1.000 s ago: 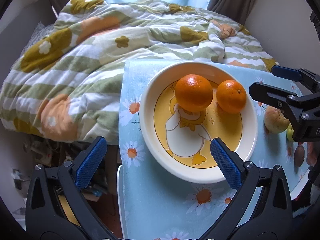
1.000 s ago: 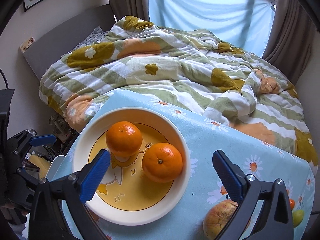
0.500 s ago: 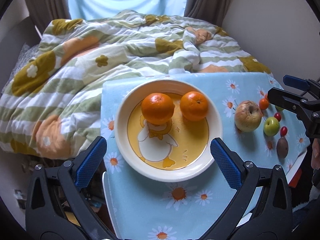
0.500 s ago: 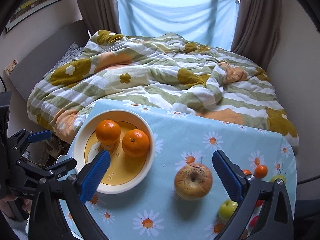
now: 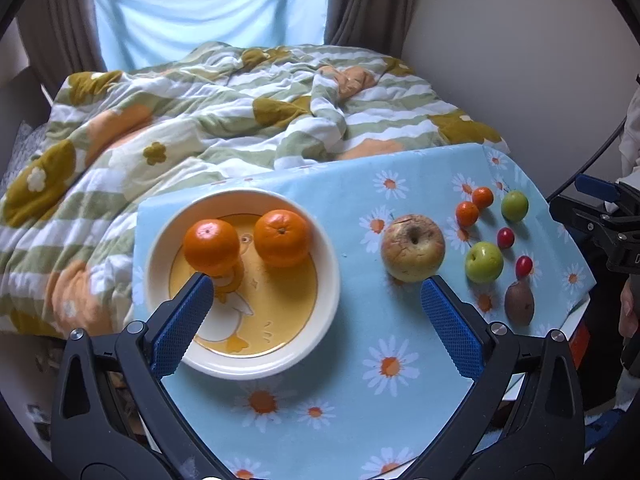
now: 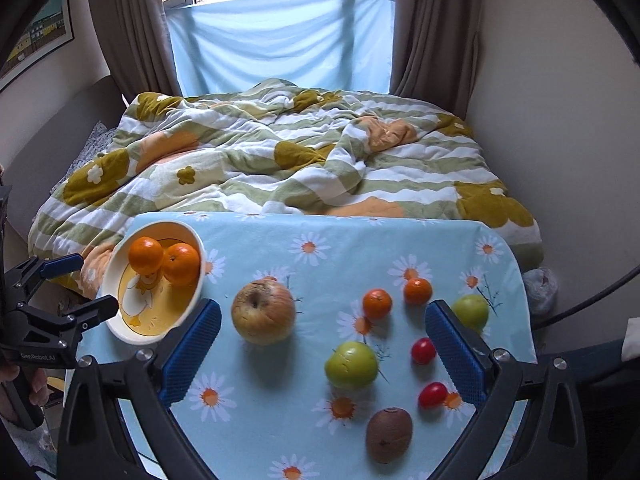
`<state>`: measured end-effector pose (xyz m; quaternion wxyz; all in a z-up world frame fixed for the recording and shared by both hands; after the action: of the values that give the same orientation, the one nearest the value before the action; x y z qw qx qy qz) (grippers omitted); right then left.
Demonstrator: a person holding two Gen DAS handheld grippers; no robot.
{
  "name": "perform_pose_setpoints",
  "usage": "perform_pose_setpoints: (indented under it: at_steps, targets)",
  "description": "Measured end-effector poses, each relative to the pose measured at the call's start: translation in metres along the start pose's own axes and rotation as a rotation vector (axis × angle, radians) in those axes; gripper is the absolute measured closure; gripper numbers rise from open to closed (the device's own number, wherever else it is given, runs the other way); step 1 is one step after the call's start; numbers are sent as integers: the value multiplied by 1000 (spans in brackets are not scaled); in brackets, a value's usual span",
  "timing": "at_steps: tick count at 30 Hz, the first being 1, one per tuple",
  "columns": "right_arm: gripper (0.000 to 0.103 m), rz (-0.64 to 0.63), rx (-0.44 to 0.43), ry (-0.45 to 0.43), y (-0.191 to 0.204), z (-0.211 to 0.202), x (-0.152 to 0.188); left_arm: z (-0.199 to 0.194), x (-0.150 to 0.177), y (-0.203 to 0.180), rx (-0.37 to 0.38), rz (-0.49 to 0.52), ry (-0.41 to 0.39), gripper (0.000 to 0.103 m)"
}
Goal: Organize fruits
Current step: 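Withdraw both tools from the bowl toward the remaining fruits, then close the left tool around a green apple while the right tool grasps another green apple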
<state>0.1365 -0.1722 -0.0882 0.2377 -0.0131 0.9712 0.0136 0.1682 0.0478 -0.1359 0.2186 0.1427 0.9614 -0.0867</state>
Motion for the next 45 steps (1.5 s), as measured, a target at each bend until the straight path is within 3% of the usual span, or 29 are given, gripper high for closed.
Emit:
perform_pose_setpoints:
  at_steps: [10,20,40,42,45]
  targets:
    - [1,-14,-16,40,-81,12,35,24,11,-96,38,-5,24,0]
    - [1,-51,-45,89,-129,47,64,75,21,-163,79,22,60,0]
    - [4,-72,-86,118,-174,121,46,158,14,-207,69,40,114,6]
    - [4,-73,-94,122,-175,126,44,163,14,-208,65,39,127,17]
    - [7,-77,-111,126,-176,132,41,170,14,-210,49,43,141,26]
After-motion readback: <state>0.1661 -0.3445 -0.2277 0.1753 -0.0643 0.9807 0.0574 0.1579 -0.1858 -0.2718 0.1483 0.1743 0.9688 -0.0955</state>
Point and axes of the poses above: each gripper's, at about its wrist camera, not at the fingertips, and z roughly the way its jaws point, y to its left, x to its underside, the point moved 6 cm from there along z, roughly the way its jaws point, and after that the axes turned 8 degrees about y, right-handed, at the moved point
